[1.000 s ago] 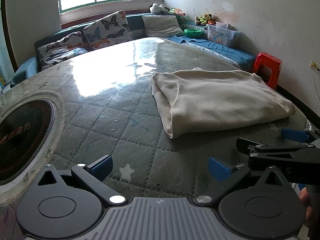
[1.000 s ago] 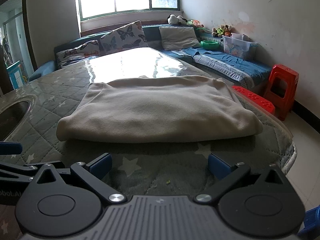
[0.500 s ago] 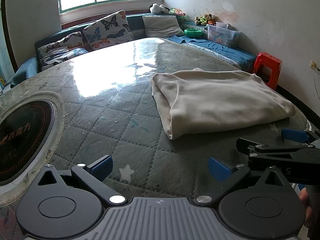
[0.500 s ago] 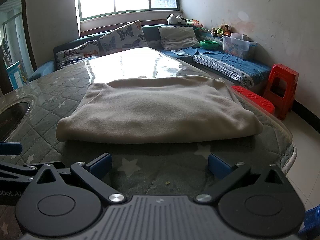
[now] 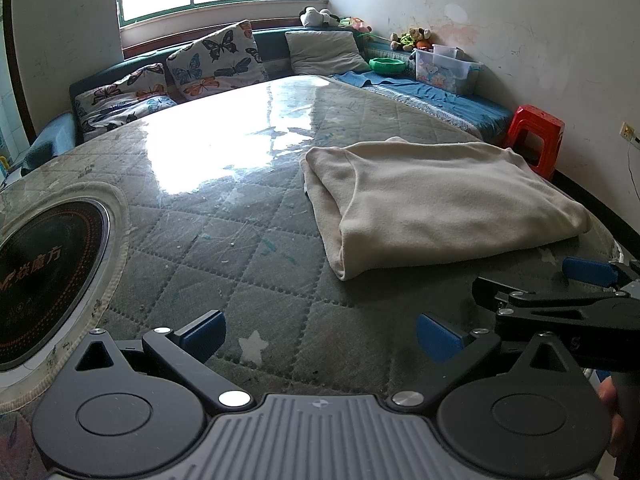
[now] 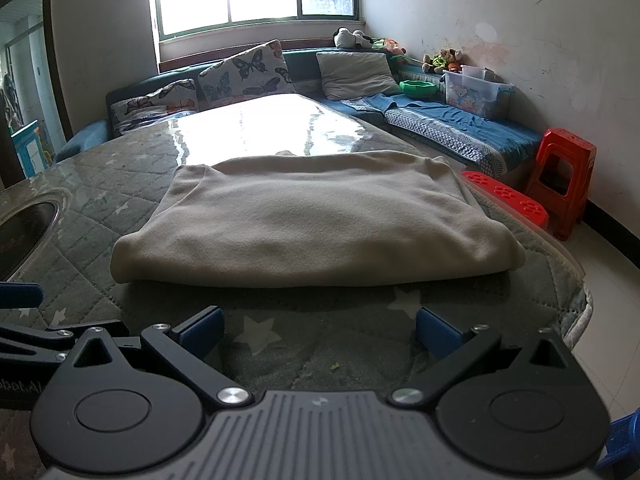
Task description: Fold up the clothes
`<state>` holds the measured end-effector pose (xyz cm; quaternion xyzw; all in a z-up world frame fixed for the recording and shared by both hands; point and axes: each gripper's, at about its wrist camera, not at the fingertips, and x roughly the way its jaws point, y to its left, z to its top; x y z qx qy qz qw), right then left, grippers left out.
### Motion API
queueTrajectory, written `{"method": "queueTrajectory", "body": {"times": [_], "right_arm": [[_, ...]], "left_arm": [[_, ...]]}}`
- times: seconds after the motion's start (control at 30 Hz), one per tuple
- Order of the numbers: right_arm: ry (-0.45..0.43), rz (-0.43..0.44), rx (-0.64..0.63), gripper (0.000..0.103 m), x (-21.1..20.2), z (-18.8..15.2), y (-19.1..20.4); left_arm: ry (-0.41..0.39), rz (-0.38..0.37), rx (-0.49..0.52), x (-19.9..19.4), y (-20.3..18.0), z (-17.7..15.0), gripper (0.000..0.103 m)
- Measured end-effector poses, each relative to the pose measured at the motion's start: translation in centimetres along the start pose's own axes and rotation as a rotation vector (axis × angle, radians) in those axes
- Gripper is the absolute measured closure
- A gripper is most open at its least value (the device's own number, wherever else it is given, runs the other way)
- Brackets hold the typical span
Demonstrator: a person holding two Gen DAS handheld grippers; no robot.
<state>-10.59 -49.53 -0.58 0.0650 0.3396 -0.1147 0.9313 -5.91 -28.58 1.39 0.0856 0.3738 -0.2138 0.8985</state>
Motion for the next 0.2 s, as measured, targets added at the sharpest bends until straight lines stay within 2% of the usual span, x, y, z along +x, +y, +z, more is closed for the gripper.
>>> {"method": "queueTrajectory", "body": {"times": [0.2], "right_arm": [[0.001,-0.001,0.001,0.000,0.03,0.00,0.00]], "left_arm": [[-0.006,0.001,0.003,0.00,0.04,-0.01,0.000]]}}
